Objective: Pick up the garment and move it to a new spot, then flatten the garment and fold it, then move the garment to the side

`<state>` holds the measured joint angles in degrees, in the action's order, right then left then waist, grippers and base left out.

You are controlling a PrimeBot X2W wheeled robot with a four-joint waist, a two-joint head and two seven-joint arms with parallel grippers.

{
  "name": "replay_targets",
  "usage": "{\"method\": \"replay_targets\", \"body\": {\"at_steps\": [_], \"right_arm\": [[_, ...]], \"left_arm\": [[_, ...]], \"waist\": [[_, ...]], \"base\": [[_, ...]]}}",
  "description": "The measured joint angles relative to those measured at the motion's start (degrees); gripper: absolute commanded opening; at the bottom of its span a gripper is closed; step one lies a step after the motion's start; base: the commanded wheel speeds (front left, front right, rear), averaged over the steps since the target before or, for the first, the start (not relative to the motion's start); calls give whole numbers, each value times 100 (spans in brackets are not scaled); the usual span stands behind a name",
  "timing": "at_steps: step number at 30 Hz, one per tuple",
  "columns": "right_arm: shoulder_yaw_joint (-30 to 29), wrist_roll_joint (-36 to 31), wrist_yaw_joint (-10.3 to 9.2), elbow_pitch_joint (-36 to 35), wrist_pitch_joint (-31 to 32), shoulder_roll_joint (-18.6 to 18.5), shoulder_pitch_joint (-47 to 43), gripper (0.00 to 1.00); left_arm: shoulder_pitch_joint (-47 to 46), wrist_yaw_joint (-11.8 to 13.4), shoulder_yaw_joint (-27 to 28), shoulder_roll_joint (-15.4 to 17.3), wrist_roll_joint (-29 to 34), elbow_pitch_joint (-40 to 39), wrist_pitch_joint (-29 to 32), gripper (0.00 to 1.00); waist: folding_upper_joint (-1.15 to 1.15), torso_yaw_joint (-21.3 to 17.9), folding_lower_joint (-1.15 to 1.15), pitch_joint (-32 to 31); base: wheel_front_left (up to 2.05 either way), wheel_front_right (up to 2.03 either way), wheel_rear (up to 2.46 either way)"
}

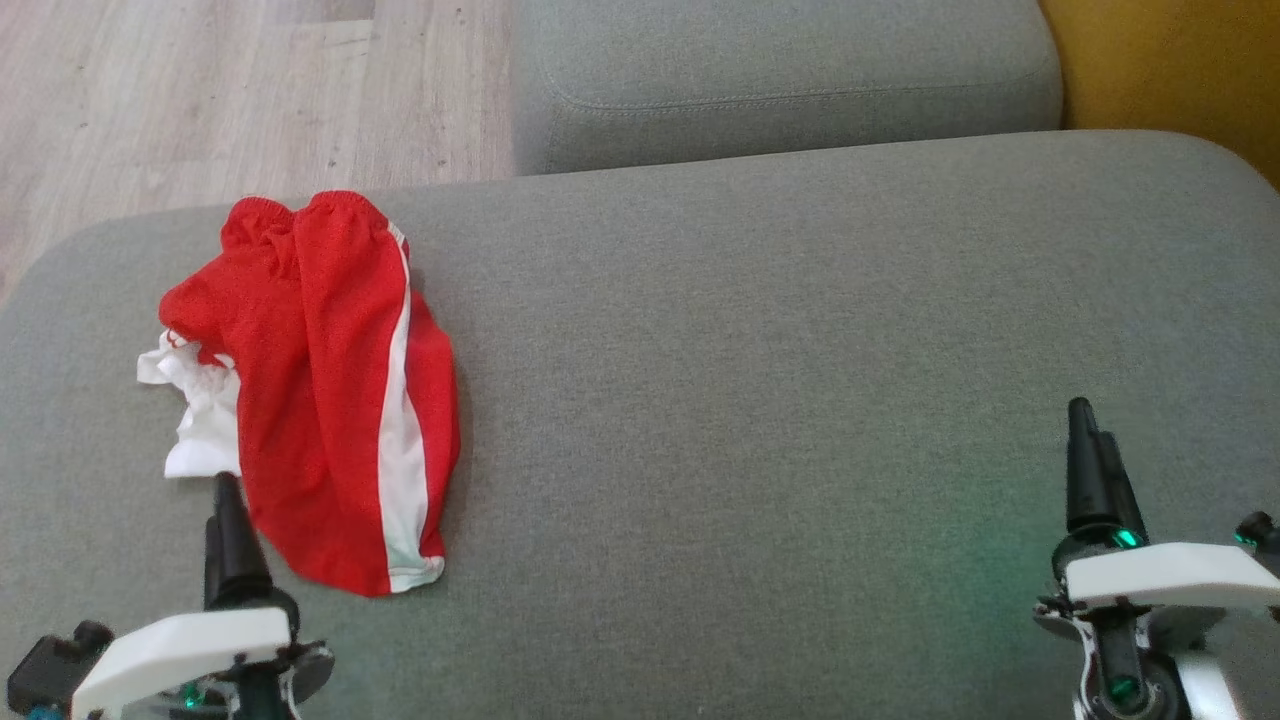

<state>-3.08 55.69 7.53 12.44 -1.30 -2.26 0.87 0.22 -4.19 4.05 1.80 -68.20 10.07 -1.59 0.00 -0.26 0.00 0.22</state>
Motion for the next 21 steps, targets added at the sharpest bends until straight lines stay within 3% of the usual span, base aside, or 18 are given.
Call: {"method": "replay_targets", "body": {"at_steps": [21], "right_arm": [[229,-2075,0,-288,-338,-1,0,100]], "left_arm": [[0,229,-803,9,2451,-280,-327,100]], "waist": [[0,-46,0,58]], "base": [[0,0,0]]}}
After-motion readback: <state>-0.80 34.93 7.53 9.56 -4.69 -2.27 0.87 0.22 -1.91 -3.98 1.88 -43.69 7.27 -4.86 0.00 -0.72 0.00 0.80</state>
